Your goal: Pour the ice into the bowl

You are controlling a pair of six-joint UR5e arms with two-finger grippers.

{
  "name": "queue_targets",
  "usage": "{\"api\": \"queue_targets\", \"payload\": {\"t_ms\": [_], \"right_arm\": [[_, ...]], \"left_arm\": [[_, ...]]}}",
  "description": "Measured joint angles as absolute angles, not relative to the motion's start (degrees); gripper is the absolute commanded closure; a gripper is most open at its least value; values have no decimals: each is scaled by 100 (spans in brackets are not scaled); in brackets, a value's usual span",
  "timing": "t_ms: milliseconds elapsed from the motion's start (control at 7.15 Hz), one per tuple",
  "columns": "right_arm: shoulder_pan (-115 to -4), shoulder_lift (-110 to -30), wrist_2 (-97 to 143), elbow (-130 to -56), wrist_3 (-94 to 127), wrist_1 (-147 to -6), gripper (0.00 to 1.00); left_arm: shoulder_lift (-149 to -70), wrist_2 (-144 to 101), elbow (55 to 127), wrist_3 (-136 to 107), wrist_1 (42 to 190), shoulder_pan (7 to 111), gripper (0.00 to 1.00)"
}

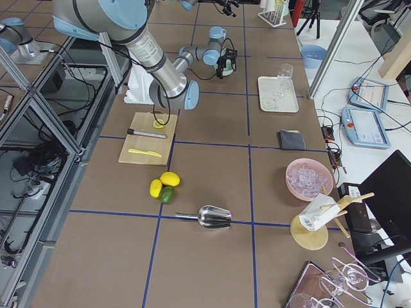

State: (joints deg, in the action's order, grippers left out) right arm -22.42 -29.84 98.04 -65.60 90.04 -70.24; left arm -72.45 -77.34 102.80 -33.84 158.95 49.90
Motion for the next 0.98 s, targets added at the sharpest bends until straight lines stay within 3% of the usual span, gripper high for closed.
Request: {"api": "queue_targets", "payload": {"t_ms": [140, 280, 979], "right_arm": [[-2194, -2976, 9767, -6517, 9002, -7019, 94], [-2168, -2973, 9751, -6504, 8987, -7020, 100], [-2195, -2945, 9788, -6534, 8625, -7014, 100]], "left_arm": [[-7249, -7992, 10390, -3107, 15557, 5216, 0], [-7258, -8192, 10423, -2982, 15330, 5317, 0], [-7212, -9437, 10405, -2918, 15142, 5671, 0]]}}
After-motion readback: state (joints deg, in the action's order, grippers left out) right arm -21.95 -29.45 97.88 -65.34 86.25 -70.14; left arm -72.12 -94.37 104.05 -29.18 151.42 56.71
